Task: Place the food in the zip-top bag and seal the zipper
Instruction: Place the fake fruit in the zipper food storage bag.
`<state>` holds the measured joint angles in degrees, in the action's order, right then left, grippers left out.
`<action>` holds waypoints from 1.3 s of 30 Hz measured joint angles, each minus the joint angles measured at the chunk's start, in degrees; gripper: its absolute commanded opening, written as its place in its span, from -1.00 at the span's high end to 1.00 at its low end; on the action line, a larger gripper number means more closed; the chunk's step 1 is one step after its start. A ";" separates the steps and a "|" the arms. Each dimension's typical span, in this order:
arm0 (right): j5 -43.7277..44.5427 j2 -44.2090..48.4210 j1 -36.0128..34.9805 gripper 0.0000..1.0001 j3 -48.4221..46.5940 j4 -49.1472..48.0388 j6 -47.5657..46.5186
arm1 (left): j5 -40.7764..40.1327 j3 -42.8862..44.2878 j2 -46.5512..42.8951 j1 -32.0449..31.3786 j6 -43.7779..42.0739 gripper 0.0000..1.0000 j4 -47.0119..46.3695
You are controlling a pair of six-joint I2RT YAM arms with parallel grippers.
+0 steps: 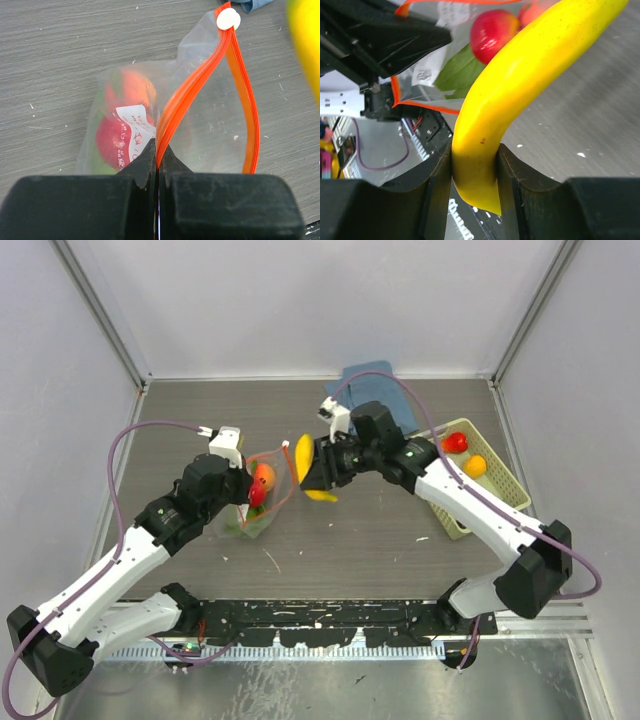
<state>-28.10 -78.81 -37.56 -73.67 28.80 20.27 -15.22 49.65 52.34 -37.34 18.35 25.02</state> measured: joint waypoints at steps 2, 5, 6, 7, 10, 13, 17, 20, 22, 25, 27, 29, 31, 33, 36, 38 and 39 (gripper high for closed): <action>-1.20 -2.25 -2.51 0.54 -1.14 0.11 -0.09 | 0.04 0.00 0.00 -0.02 0.00 1.00 0.00; -2.71 -4.96 -5.14 0.54 -2.58 0.13 -0.20 | 0.04 0.00 0.00 -0.04 -0.02 1.00 0.00; -3.45 -5.73 -5.64 0.54 -3.04 0.15 -0.17 | 0.02 0.00 0.00 -0.04 -0.02 1.00 0.00; -4.09 -6.34 -5.92 0.54 -3.37 0.07 -0.17 | 0.04 0.00 0.00 -0.04 -0.02 1.00 0.00; -5.79 -8.11 -6.38 0.54 -4.37 -0.02 -0.09 | 0.04 0.00 0.04 -0.04 -0.02 1.00 -0.02; -7.63 -10.03 -6.88 0.54 -5.07 -0.13 0.28 | 0.04 0.00 0.11 -0.04 -0.02 1.00 -0.04; -9.73 -12.46 -7.08 0.56 -5.79 -0.26 1.75 | 0.22 0.00 0.57 -0.07 -0.04 1.00 -0.39; -11.06 -14.51 -7.13 0.57 -6.75 -0.48 4.02 | 0.55 0.00 0.92 -0.09 -0.07 1.00 -0.83; -11.21 -15.80 -7.23 0.57 -7.69 -0.55 5.95 | 0.79 0.00 0.96 -0.11 -0.07 1.00 -0.96; -11.02 -16.85 -7.26 0.59 -8.61 -1.36 9.99 | 1.16 0.00 0.96 -0.13 -0.24 1.00 -1.11; -10.10 -17.00 -7.28 0.59 -9.09 -1.84 12.41 | 1.38 0.00 0.96 -0.17 -0.31 1.00 -1.18; -8.09 -17.00 -7.28 0.60 -9.73 -2.43 15.45 | 1.60 0.00 0.96 -0.33 -0.52 1.00 -1.20; -5.70 -17.00 -7.28 0.60 -9.90 -3.43 18.21 | 1.99 0.00 0.96 -0.55 -0.90 1.00 -1.22; -2.95 -17.00 -7.23 0.59 -9.77 -4.79 21.66 | 2.58 0.00 0.96 -0.81 -1.16 1.00 -1.27; -0.42 -16.68 -7.21 0.59 -8.09 -8.83 27.10 | 3.28 -0.20 0.96 -1.29 -1.29 1.00 -1.68; 0.63 -16.57 -7.17 0.59 -6.49 -11.91 30.86 | 3.56 -0.31 0.96 -1.60 -1.36 1.00 -1.77; 1.11 -16.57 -7.17 0.58 -5.62 -13.60 32.68 | 3.65 -0.31 0.96 -1.75 -1.46 1.00 -1.79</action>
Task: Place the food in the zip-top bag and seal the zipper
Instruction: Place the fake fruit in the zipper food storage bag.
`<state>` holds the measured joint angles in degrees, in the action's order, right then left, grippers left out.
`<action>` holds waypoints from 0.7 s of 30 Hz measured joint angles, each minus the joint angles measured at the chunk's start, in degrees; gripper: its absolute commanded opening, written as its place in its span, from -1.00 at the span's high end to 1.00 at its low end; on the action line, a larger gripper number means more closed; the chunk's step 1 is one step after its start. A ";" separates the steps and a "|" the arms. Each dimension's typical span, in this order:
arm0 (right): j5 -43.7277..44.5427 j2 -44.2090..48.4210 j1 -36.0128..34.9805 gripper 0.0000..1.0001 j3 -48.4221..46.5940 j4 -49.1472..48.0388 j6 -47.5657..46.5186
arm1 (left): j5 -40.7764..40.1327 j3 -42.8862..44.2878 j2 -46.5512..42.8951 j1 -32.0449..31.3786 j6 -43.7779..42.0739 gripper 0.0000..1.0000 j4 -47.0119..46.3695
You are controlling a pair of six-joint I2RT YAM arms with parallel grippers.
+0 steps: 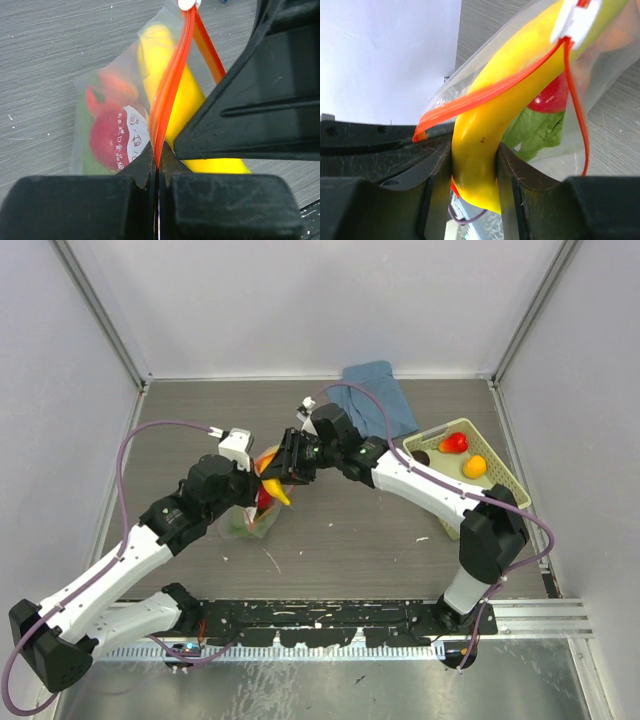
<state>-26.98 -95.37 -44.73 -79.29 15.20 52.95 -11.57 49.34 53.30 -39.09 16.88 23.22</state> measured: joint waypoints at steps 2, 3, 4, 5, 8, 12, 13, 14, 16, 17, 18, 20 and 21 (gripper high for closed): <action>0.94 0.09 0.00 0.58 1.49 -2.67 3.19 | -0.15 0.00 0.17 -0.39 -0.22 1.00 -0.11; 1.62 0.26 0.00 0.58 2.27 -3.78 4.76 | -0.28 0.00 0.26 -0.46 -0.31 1.00 -0.04; 2.73 0.63 0.00 0.58 3.21 -5.09 6.56 | -0.39 0.00 0.37 -0.52 -0.44 1.00 -0.09; 3.37 0.98 0.00 0.57 3.89 -6.08 7.72 | -0.37 0.00 0.46 -0.63 -0.55 1.00 -0.15; 5.79 3.41 -0.09 0.57 7.76 -10.51 12.46 | -0.37 0.00 0.48 -1.11 -1.01 1.00 -0.28; 8.15 5.01 -0.15 0.57 8.72 -13.40 16.61 | -0.70 0.00 0.66 -1.51 -1.27 1.00 -0.44; 8.90 5.20 -0.17 0.57 8.76 -14.08 17.33 | -0.74 0.00 0.76 -1.53 -1.29 1.00 -0.52; 9.55 5.53 -0.17 0.57 9.05 -14.71 17.94 | -0.83 0.00 0.92 -1.55 -1.29 1.00 -0.63; 11.04 6.62 -0.17 0.57 10.62 -16.24 19.47 | -0.90 0.00 1.25 -1.68 -1.29 1.00 -0.74; 11.89 7.21 -0.17 0.57 11.69 -17.14 20.48 | -0.87 0.00 1.36 -1.79 -1.29 1.00 -0.74; 12.44 7.50 -0.20 0.57 12.31 -17.62 21.05 | -0.85 0.00 1.40 -1.84 -1.29 1.00 -0.76; 13.88 7.85 -0.35 0.57 13.73 -19.17 22.62 | -0.83 0.00 1.49 -1.88 -1.29 1.00 -0.81; 14.53 7.89 -0.46 0.58 14.43 -20.04 23.50 | -0.81 0.00 1.55 -1.90 -1.29 1.00 -0.81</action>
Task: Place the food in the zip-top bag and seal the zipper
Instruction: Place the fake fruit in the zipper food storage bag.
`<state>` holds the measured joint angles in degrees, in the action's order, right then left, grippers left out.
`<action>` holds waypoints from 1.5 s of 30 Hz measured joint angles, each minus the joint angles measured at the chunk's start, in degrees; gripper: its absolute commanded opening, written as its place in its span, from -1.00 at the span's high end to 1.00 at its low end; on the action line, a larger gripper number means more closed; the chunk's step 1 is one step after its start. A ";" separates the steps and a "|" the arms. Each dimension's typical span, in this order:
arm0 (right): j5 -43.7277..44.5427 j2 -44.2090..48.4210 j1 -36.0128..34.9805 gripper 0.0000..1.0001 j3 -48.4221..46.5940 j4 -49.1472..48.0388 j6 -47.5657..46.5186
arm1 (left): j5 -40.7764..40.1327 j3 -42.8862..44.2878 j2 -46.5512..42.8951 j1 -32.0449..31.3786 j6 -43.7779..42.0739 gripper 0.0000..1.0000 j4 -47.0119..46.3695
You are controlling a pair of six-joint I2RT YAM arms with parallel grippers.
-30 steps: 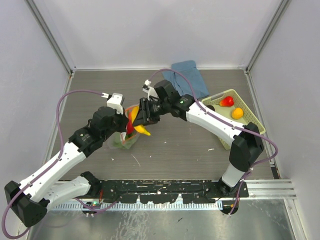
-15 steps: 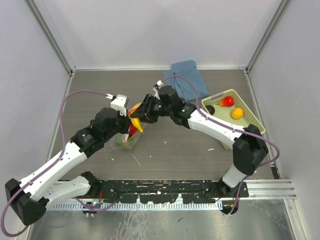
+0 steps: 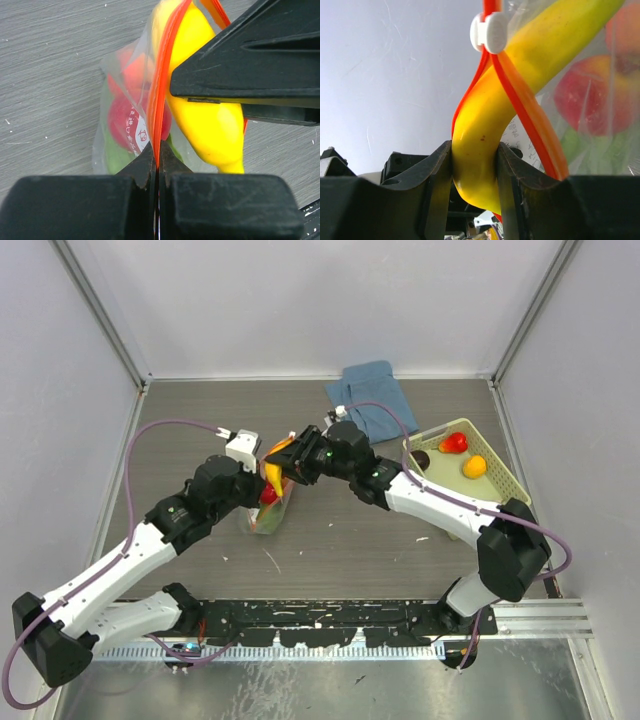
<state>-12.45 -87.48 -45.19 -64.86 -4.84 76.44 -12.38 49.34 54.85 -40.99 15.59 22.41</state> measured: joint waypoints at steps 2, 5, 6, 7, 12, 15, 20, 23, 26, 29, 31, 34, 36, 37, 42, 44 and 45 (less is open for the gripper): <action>1.03 0.00 -0.15 0.58 1.38 -1.77 1.73 | 0.09 0.00 0.15 -0.15 0.00 1.00 0.00; 2.25 0.00 -0.20 0.57 3.10 -3.98 4.44 | 0.17 0.00 0.57 -0.33 0.00 1.00 -0.04; 2.54 0.00 -0.20 0.56 3.30 -4.26 4.87 | 0.13 0.00 0.76 -0.33 -0.02 1.00 -0.04; 2.89 0.02 -0.20 0.54 3.39 -4.52 5.35 | 0.07 0.00 0.96 -0.33 -0.02 1.00 -0.04; 4.09 0.02 -0.28 0.34 1.90 -1.90 3.96 | -0.31 0.02 1.40 -0.66 0.00 1.00 -0.04; 4.37 0.00 -0.39 0.13 0.17 -0.17 2.43 | -0.31 0.02 1.33 -0.63 0.00 1.00 -0.24; 4.68 -0.39 -0.39 -0.20 -0.13 0.26 0.61 | -0.11 0.02 0.61 -0.66 0.04 1.00 -0.37; 5.57 -0.61 -0.39 -0.30 -0.15 0.90 -0.85 | -0.02 0.02 0.31 -0.70 0.07 1.00 -0.37; 6.29 -0.63 -0.39 -0.36 -0.31 2.10 -2.45 | -0.07 0.02 0.28 -0.81 0.24 1.00 -0.37; 6.45 -0.63 -0.39 -0.42 -0.44 3.52 -3.93 | -0.37 0.02 0.28 -0.90 0.46 1.00 -0.37; 6.40 -0.63 -0.39 -0.44 -0.59 4.15 -4.92 | -0.66 0.02 0.26 -0.90 0.52 1.00 -0.37; 6.40 -0.63 -0.39 -0.45 -1.40 6.40 -7.32 | -1.57 0.00 0.26 -0.90 0.94 1.00 -0.35; 6.45 -0.63 -0.39 -0.47 -2.12 7.98 -9.20 | -2.08 0.02 0.15 -0.90 1.33 1.00 -0.31; 6.47 -0.63 -0.39 -0.47 -2.54 8.94 -10.40 | -2.29 0.02 0.09 -0.90 1.49 1.00 -0.31; 6.84 -0.63 -0.39 -0.48 -6.16 14.47 -16.52 | -3.58 0.02 -0.35 -0.90 1.75 1.00 -0.07; 6.84 -0.63 -0.39 -0.46 -7.96 16.76 -19.32 | -4.24 0.02 -0.39 -0.90 1.79 1.00 0.20; 6.82 -0.63 -0.39 -0.44 -9.16 18.51 -21.18 | -4.57 0.02 -0.39 -0.90 1.79 1.00 0.33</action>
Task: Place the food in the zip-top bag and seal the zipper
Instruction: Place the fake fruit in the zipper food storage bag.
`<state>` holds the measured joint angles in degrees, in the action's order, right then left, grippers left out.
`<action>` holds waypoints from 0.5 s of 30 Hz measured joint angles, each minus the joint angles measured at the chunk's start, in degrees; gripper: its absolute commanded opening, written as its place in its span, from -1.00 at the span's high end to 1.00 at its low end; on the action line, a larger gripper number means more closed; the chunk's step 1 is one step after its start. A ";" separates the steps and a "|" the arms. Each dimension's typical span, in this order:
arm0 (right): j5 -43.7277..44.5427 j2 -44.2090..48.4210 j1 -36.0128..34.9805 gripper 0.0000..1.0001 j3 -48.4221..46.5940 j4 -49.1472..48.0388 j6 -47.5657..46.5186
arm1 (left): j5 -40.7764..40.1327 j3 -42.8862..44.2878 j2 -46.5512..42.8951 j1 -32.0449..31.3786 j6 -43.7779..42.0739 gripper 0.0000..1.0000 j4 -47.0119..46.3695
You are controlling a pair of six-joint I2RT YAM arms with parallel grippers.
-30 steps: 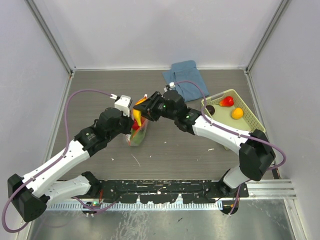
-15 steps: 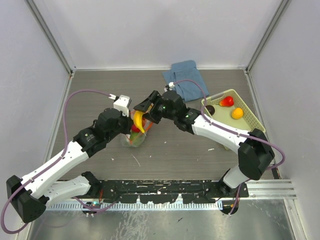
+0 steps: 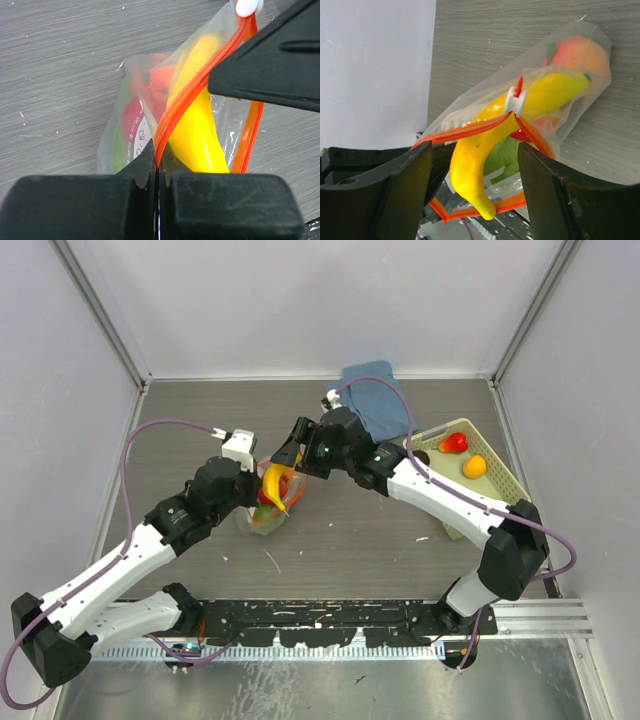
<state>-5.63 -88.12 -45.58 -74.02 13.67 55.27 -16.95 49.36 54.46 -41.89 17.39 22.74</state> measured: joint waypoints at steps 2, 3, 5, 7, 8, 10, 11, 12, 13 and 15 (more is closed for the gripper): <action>-0.20 -0.04 0.00 -0.38 -1.92 2.80 -3.06 | -0.35 0.00 0.00 0.00 0.04 1.00 0.11; -0.35 -0.04 0.00 -0.36 -2.80 4.00 -4.59 | -0.39 0.00 0.00 0.00 0.07 1.00 0.17; -0.48 -0.07 0.00 -0.34 -4.04 6.05 -7.43 | -0.39 0.00 0.00 0.00 0.17 1.00 0.22; -0.76 -0.04 -0.02 -0.32 -4.46 7.58 -10.34 | -0.46 0.00 0.00 0.00 0.22 1.00 0.22; -1.05 -0.04 -0.07 -0.31 -4.48 8.37 -11.96 | -0.61 0.00 0.00 0.00 0.24 1.00 0.22; -1.29 -0.04 -0.15 -0.31 -4.48 10.16 -15.06 | -1.03 0.00 0.02 0.00 0.37 1.00 0.26; -1.20 0.00 -0.22 -0.31 -4.50 11.13 -16.50 | -1.29 0.00 0.07 0.00 0.44 1.00 0.26; -0.94 0.02 -0.28 -0.30 -4.50 12.04 -17.75 | -1.46 0.00 0.09 0.00 0.61 1.00 0.26; -0.52 0.13 -0.37 -0.30 -4.50 12.72 -18.58 | -1.57 0.00 0.15 0.00 0.81 1.00 0.28; 0.46 0.50 -0.50 -0.30 -4.11 13.35 -19.50 | -1.75 0.00 0.33 0.00 1.09 1.00 0.28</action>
<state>-5.17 -87.61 -46.09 -78.13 27.03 35.77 -18.70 49.36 54.78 -41.89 18.48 23.03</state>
